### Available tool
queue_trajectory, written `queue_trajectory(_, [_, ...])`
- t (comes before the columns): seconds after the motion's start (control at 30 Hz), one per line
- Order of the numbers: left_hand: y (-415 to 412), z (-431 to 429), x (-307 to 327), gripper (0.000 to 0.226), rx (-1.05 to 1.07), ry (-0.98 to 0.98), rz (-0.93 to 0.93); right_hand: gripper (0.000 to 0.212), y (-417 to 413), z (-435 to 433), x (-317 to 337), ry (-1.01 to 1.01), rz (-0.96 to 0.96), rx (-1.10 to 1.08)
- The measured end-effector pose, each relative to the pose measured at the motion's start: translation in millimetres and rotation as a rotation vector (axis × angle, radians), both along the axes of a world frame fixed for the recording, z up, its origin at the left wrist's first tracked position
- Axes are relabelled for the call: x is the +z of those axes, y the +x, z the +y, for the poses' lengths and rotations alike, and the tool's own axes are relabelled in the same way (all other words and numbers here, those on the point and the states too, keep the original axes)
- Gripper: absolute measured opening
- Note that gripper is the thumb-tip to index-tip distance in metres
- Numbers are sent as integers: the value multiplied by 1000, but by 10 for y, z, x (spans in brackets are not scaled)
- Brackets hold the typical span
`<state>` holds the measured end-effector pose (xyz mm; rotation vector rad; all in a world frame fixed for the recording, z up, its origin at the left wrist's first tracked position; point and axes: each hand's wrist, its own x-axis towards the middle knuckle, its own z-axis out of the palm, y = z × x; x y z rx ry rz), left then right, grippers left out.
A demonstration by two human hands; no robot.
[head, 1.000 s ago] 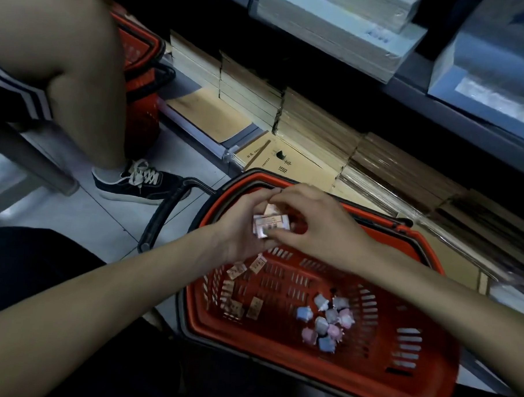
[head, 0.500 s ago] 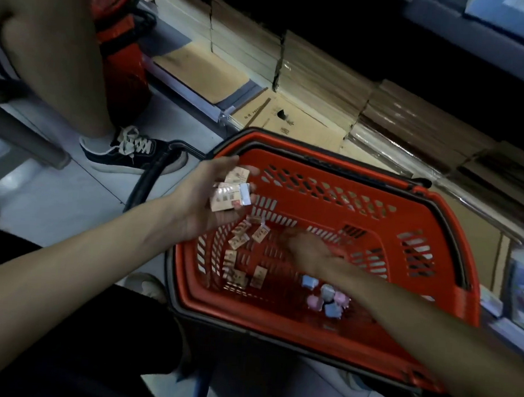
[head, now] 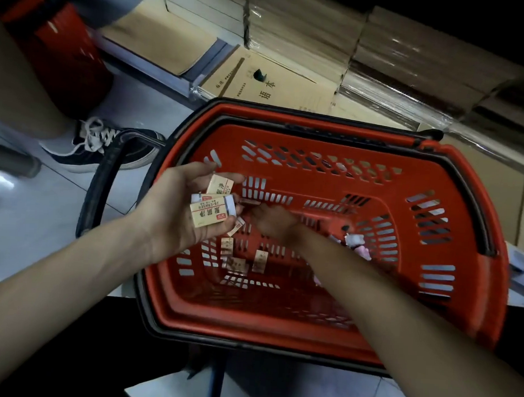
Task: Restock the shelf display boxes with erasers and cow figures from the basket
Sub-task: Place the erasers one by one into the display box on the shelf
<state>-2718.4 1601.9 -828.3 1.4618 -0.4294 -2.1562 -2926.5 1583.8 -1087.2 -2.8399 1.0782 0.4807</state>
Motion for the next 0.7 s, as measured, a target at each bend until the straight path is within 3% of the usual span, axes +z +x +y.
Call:
queue_trajectory(0.13, [-16, -41, 8, 42, 3, 9, -11, 49, -103, 97, 215, 19, -55, 24])
queue_trajectory(0.23, [-20, -52, 9, 42, 3, 13, -36, 39, -102, 242, 225, 13, -96, 199])
queue_trajectory(0.47, [22, -24, -1, 41, 8, 5, -41, 2, 46, 429, 19, -57, 36, 412])
queue_trajectory(0.6, [64, 7, -17, 42, 17, 12, -29, 11, 29, 386, 64, -17, 33, 430])
queue_trajectory(0.7, [68, 38, -25, 42, 26, 33, -17, 14, -4, 407, 108, 90, 6, 312])
